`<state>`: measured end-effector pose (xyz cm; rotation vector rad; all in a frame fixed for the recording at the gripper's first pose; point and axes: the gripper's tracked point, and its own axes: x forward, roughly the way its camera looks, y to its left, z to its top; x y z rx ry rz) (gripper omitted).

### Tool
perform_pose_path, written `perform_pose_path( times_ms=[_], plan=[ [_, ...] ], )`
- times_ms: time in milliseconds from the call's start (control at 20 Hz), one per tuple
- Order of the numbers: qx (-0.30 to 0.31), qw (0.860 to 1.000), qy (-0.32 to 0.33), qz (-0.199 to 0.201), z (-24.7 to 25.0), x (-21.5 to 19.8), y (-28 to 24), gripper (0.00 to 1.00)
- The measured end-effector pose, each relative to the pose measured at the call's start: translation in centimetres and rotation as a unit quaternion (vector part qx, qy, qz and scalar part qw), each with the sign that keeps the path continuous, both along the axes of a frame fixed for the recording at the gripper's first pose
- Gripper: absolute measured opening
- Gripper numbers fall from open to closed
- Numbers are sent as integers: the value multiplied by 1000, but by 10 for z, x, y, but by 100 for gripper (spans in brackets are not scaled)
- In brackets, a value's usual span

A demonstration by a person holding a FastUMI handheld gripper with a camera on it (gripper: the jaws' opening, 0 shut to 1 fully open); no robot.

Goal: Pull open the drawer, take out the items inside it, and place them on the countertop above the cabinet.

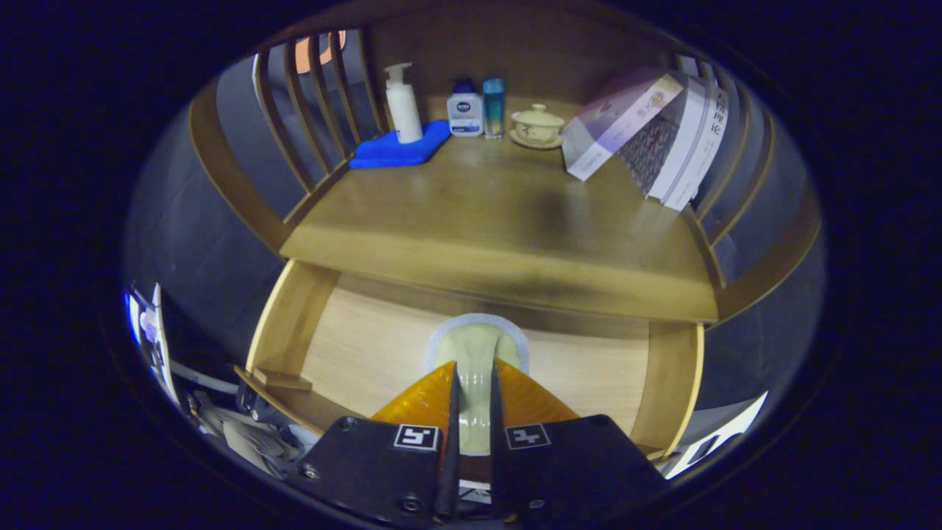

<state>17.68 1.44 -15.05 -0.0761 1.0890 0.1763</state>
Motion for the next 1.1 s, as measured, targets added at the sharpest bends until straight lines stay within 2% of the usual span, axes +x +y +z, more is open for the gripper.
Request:
perform_pose_path(
  times_ms=[250, 550, 900, 1100],
  plan=[
    [5, 1000, -7, -30, 21, 37, -9, 20],
    [10, 998, -3, -64, 22, 86, -16, 20],
    [7, 997, -10, -79, 18, 139, -10, 20],
    [11, 996, -10, -89, 11, 154, -11, 20]
  ],
)
